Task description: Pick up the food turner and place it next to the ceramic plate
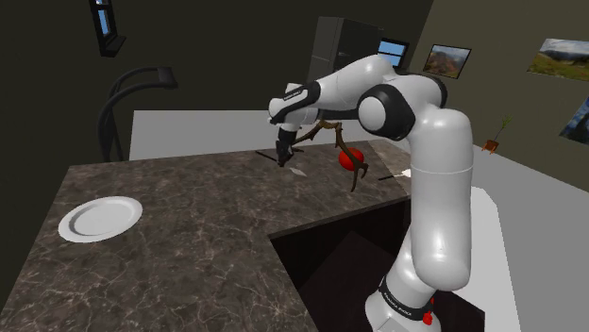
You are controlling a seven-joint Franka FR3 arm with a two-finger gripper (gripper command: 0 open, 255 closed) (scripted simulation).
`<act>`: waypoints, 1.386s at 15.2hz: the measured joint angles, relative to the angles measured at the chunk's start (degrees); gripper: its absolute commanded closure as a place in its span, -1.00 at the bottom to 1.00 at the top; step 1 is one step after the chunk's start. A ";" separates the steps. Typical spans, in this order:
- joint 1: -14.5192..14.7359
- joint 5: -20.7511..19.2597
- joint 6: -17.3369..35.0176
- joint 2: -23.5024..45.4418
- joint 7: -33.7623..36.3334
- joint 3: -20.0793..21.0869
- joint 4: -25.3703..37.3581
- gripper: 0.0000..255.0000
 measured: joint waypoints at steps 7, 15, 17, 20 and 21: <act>7.52 -2.50 2.38 -3.80 9.55 1.71 -4.63 1.00; 14.96 -4.20 3.71 -5.06 20.47 4.60 -5.88 1.00; 16.64 -4.27 4.02 -4.53 23.08 5.50 -5.43 1.00; 18.87 -4.58 3.16 -3.82 26.88 6.60 -3.52 1.00; 19.76 -4.75 3.09 -3.77 28.26 6.99 -3.25 1.00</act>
